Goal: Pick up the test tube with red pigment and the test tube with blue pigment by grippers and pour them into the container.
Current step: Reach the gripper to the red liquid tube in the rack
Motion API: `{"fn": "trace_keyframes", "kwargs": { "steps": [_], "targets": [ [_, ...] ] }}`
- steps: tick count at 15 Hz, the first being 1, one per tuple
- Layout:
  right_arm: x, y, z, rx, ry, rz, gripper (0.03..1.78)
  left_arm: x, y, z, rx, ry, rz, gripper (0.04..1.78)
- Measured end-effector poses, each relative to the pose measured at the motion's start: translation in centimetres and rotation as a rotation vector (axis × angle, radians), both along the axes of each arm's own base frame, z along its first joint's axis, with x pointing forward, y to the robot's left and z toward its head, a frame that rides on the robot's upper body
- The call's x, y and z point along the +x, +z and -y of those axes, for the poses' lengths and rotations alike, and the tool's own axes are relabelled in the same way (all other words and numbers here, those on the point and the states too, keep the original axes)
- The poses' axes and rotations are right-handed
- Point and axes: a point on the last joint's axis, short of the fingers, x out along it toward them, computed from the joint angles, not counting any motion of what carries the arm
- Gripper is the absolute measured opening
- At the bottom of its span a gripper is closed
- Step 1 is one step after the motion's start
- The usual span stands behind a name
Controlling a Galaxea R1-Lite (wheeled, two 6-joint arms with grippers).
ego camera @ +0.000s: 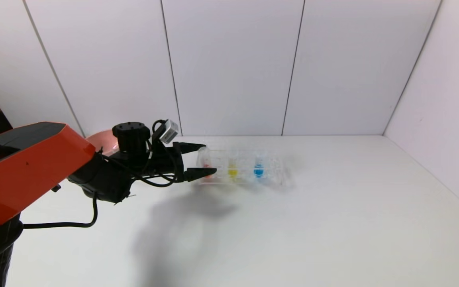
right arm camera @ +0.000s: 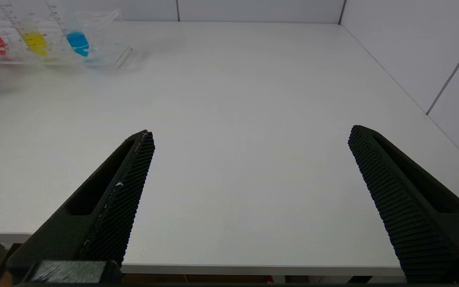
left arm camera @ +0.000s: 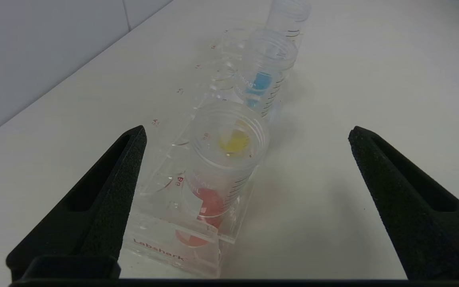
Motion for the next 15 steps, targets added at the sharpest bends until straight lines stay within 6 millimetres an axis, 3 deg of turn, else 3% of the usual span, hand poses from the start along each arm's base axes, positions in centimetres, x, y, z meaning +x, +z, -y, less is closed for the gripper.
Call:
{"fn": "trace_keyframes", "kwargs": {
  "steps": [5,7,10,14,15],
  "targets": [
    [0.0,0.0,0.0,0.0,0.0,0.0,1.77,0.76,-0.75,0.3,0.001,0.0,-0.006,1.76],
    [0.0,0.0,0.0,0.0,0.0,0.0,1.77,0.93,-0.89,0.42,0.001,-0.002,-0.007,1.67],
    [0.0,0.0,0.0,0.0,0.0,0.0,1.77,0.98,-1.03,0.84,0.001,-0.012,-0.006,1.34],
    [0.0,0.0,0.0,0.0,0.0,0.0,1.77,1.16,-1.15,0.95,0.001,-0.01,-0.003,0.61],
    [0.0,0.0,0.0,0.0,0.0,0.0,1.77,1.22,-1.18,0.97,0.0,-0.008,-0.002,0.53]
  ]
}}
